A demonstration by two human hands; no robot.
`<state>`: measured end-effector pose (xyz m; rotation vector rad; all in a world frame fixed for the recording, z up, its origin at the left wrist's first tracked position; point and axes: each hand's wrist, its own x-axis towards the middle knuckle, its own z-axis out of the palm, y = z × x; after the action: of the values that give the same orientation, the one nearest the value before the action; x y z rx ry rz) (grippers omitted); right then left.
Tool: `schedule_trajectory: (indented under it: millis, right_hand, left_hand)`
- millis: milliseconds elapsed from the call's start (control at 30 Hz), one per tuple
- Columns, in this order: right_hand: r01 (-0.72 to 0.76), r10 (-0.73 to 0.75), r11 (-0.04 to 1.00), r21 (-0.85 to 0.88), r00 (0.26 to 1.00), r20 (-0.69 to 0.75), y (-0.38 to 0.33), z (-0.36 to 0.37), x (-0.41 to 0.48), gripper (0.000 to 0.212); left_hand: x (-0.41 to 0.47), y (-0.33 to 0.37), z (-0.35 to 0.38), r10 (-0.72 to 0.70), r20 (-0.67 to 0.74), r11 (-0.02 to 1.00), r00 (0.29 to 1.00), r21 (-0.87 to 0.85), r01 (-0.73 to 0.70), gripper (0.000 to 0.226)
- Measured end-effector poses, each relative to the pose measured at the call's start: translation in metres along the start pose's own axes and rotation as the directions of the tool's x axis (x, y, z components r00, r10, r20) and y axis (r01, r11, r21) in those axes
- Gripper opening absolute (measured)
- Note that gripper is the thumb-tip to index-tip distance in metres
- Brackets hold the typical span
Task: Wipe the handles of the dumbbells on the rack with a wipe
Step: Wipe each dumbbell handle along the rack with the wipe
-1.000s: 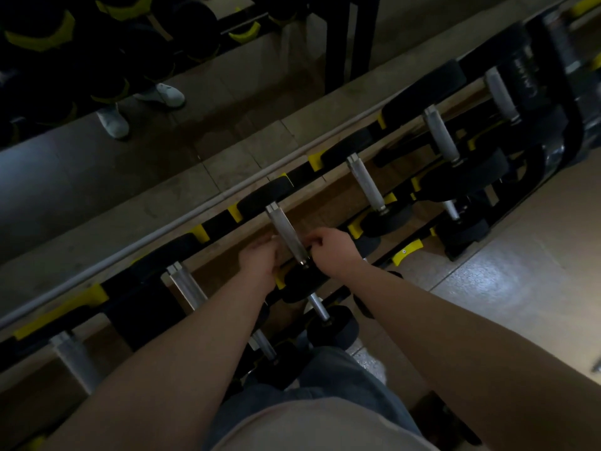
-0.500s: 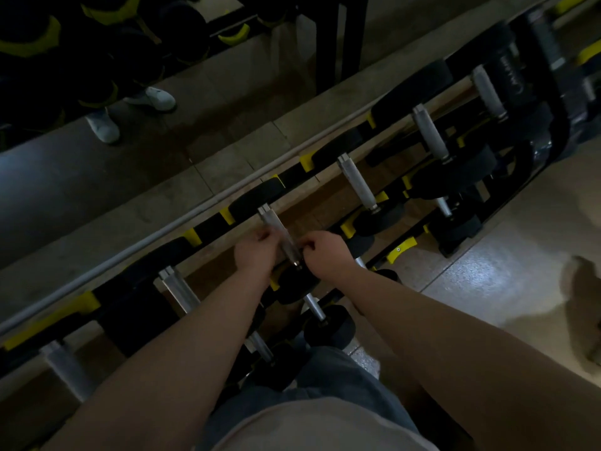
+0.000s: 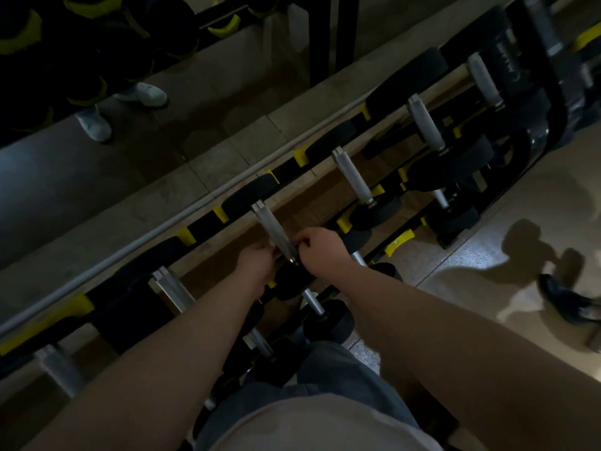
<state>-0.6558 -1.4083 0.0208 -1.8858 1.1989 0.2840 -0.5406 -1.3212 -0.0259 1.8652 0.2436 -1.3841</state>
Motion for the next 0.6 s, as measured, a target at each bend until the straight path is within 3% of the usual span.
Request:
schedule_trajectory:
  millis: [67, 233, 367, 500, 567, 600]
  right_hand:
    - [0.003, -0.003, 1.000, -0.009, 1.000, -0.003, 0.000, 0.000, 0.001, 0.034]
    - [0.001, 0.000, 1.000, 0.004, 1.000, -0.015, 0.003, 0.001, 0.002, 0.033]
    - [-0.006, 0.006, 1.000, -0.003, 1.000, -0.030, 0.005, 0.003, 0.004, 0.032]
    - [-0.007, 0.007, 1.000, 0.005, 1.000, -0.011, 0.005, 0.003, 0.005, 0.032]
    - [-0.020, 0.020, 1.000, 0.019, 1.000, 0.005, 0.004, 0.001, 0.004, 0.032]
    - [-0.025, 0.025, 0.999, 0.026, 1.000, 0.008, 0.003, -0.001, 0.004, 0.032]
  left_hand:
    - [0.011, 0.019, -0.006, -0.025, 0.001, 0.998, 1.000, -0.064, 0.025, 0.013]
    - [0.014, 0.048, -0.006, -0.005, 0.031, 0.925, 1.000, -0.380, 0.016, 0.026]
    - [0.007, 0.023, -0.002, -0.135, 0.170, 0.959, 0.976, -0.226, 0.172, 0.025]
    - [0.017, 0.009, -0.011, -0.070, 0.193, 0.995, 0.979, 0.080, 0.055, 0.025]
    - [0.019, 0.020, -0.010, -0.036, 0.122, 0.996, 0.992, 0.082, 0.026, 0.020]
    - [0.018, 0.029, -0.008, -0.029, 0.094, 0.999, 0.995, -0.033, 0.033, 0.024]
